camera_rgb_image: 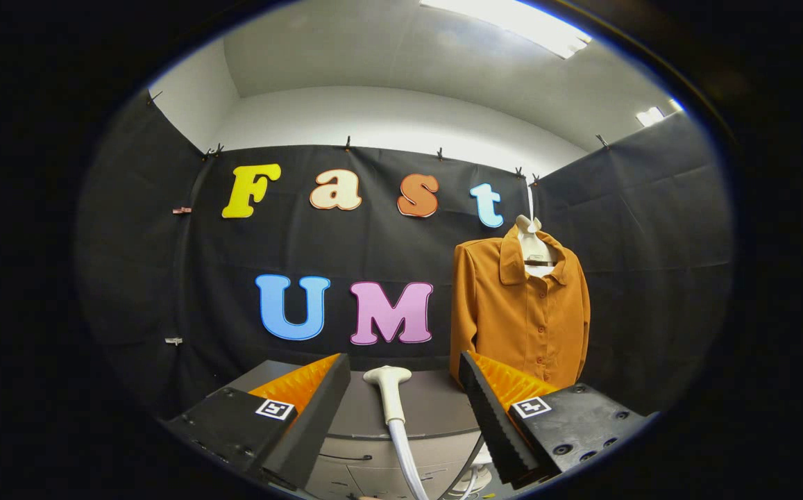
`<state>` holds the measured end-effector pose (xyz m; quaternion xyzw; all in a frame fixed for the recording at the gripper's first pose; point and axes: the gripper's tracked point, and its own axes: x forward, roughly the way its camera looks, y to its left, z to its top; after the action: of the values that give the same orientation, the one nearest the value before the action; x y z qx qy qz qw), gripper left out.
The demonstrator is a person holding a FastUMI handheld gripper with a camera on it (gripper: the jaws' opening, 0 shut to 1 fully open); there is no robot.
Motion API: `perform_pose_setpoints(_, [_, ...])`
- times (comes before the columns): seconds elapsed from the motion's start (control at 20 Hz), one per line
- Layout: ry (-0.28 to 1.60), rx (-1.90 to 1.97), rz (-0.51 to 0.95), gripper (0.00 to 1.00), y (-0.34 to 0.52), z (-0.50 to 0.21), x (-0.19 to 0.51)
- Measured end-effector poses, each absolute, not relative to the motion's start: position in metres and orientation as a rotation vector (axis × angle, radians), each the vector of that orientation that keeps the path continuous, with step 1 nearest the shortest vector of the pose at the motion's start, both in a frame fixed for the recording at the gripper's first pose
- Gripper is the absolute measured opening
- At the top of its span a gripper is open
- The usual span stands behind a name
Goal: Iron the clothes twice with a garment steamer, once on the left side and once on the right side.
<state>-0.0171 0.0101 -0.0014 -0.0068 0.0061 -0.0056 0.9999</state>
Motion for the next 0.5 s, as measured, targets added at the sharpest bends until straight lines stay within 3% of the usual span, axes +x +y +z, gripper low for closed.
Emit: perform_pose_setpoints(0.5, [0.038, -0.005, -0.024, 0.98, 0.0187, -0.0084, -0.0167])
